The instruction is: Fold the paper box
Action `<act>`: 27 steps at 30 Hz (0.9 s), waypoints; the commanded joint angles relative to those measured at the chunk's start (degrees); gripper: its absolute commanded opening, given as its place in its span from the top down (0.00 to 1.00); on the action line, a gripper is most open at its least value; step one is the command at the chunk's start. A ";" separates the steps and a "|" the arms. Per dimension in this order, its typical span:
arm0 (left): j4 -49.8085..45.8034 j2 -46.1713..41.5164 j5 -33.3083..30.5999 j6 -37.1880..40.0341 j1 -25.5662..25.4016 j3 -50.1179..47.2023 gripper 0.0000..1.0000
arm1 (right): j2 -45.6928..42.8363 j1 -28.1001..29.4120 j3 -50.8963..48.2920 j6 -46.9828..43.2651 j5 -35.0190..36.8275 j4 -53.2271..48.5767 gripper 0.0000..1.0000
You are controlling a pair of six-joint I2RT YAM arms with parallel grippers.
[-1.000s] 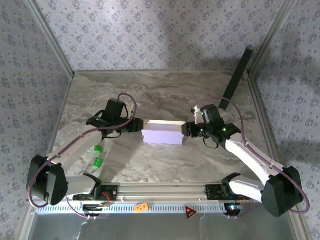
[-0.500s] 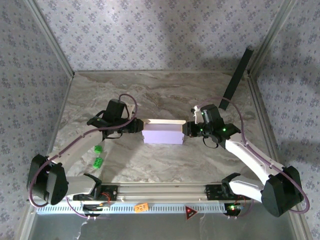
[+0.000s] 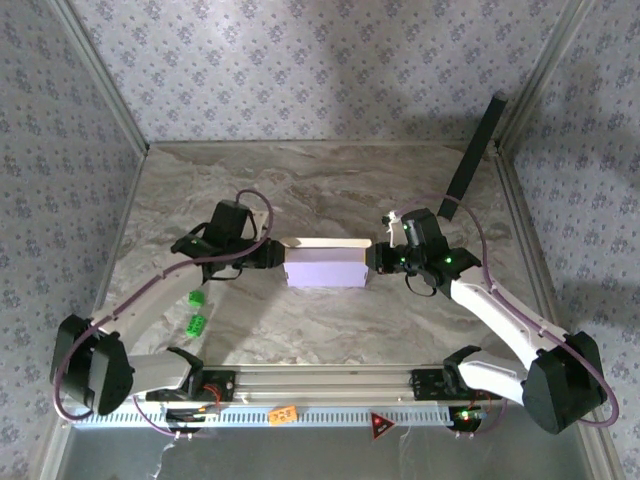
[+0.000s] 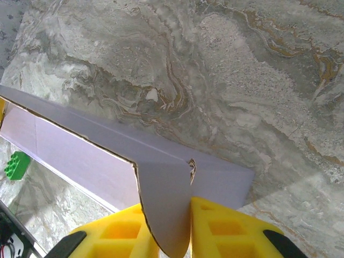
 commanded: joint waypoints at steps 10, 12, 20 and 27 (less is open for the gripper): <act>-6.76 -4.07 3.18 17.52 0.10 12.27 0.23 | 4.48 0.62 3.39 -9.01 -7.16 -5.20 0.79; -8.26 -1.71 5.66 21.26 -0.19 14.85 0.18 | 5.95 1.11 5.31 -11.07 -9.04 -6.43 0.79; -18.03 7.50 10.12 33.83 -3.19 23.30 0.11 | 12.99 3.59 11.43 -16.02 -13.47 -10.67 0.79; -24.19 12.31 8.71 41.62 -5.78 25.72 0.11 | 15.82 4.25 13.53 -15.54 -12.41 -10.96 0.79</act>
